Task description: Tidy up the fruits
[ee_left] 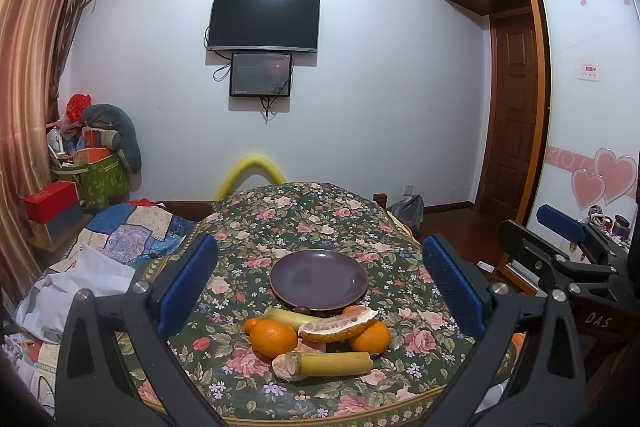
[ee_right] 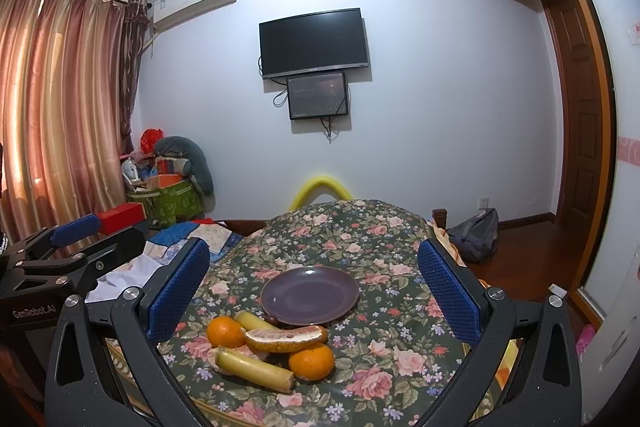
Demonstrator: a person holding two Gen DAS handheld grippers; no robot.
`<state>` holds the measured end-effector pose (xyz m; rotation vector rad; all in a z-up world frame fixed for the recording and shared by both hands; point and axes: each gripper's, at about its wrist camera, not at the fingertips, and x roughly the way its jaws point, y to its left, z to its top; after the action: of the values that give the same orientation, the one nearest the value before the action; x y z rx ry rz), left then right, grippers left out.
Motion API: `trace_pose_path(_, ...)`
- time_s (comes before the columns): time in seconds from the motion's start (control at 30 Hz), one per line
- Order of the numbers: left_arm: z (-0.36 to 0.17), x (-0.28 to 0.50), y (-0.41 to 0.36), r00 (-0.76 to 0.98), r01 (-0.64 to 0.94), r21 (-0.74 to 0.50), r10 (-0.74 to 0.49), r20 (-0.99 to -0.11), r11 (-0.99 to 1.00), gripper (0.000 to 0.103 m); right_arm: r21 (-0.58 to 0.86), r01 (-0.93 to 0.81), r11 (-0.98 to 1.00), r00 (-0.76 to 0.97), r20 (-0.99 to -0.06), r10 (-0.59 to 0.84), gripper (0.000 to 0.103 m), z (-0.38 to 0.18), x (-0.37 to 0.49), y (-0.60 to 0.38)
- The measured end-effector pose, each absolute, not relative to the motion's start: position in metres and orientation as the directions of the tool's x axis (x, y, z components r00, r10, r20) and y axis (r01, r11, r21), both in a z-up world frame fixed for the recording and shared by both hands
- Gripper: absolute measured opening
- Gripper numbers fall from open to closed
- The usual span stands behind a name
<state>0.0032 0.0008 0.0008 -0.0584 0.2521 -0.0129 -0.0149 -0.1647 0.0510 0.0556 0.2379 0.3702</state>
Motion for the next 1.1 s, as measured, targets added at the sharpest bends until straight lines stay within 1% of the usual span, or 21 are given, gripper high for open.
trace_pose_path(1.1,0.0004,0.0024,-0.0003,0.969,0.000,-0.061,-0.015,-0.247,0.998,0.103,0.095,-0.359,0.929,0.901,-0.224,0.371,0.103,0.0510,-0.0158,-0.1617)
